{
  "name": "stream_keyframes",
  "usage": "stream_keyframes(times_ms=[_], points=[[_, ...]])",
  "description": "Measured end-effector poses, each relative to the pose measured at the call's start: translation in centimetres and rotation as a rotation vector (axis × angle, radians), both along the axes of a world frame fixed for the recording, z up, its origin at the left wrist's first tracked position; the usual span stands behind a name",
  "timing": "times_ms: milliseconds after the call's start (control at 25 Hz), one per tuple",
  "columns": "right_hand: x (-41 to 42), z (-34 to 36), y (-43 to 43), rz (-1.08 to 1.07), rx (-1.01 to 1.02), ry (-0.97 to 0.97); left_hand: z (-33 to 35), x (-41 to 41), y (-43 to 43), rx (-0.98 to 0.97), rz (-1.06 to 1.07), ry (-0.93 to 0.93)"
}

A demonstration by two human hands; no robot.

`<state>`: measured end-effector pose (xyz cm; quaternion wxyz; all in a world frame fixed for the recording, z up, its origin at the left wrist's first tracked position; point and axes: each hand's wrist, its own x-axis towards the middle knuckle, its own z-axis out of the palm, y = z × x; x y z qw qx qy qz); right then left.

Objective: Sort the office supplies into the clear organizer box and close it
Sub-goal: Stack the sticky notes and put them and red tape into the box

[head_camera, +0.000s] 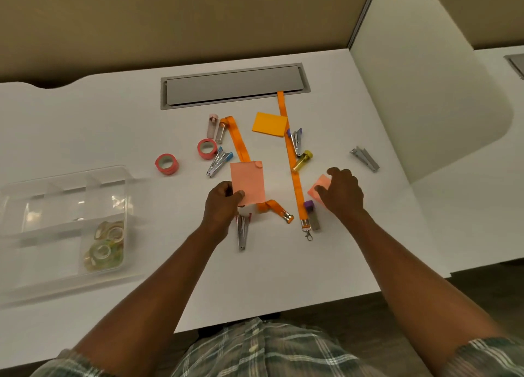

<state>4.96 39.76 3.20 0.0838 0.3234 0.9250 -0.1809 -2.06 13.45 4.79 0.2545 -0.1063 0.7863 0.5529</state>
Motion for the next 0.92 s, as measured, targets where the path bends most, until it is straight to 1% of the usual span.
stream_keyframes(times_ms=[80, 120, 160, 240, 360, 480, 600, 680, 760, 920], points=[[1.3, -0.7, 2.0, 0.028, 0.120, -0.201, 0.2, 0.6, 0.9, 0.002, -0.031, -0.008], [1.7, -1.1, 2.5, 0.035, 0.139, -0.257, 0.3, 0.8, 1.3, -0.003, -0.042, -0.011], [2.1, -1.7, 2.8, 0.038, 0.143, -0.276, 0.2, 1.0, 1.6, -0.006, -0.051, -0.013], [2.3, -2.6, 3.2, 0.026, 0.132, -0.252, 0.1, 1.4, 2.0, -0.005, -0.060, -0.020], [2.0, -2.9, 3.6, -0.035, 0.072, -0.233, 0.2, 1.8, 2.4, -0.009, -0.054, -0.038], [1.8, -3.0, 4.3, -0.073, 0.016, -0.280, 0.4, 2.3, 2.4, -0.007, -0.054, -0.043], [1.7, -3.4, 4.9, -0.057, -0.032, -0.301, 0.6, 2.6, 2.4, -0.004, -0.051, -0.051], [1.7, -3.6, 5.2, -0.042, -0.088, -0.229, 0.8, 2.7, 2.4, 0.006, -0.040, -0.062], [1.6, -3.6, 5.2, -0.055, -0.209, -0.077, 1.2, 2.7, 2.5, 0.015, -0.028, -0.067], [1.1, -1.5, 3.2, -0.162, -0.582, 0.234, 1.9, 2.5, 3.0, 0.082, 0.004, -0.093]])
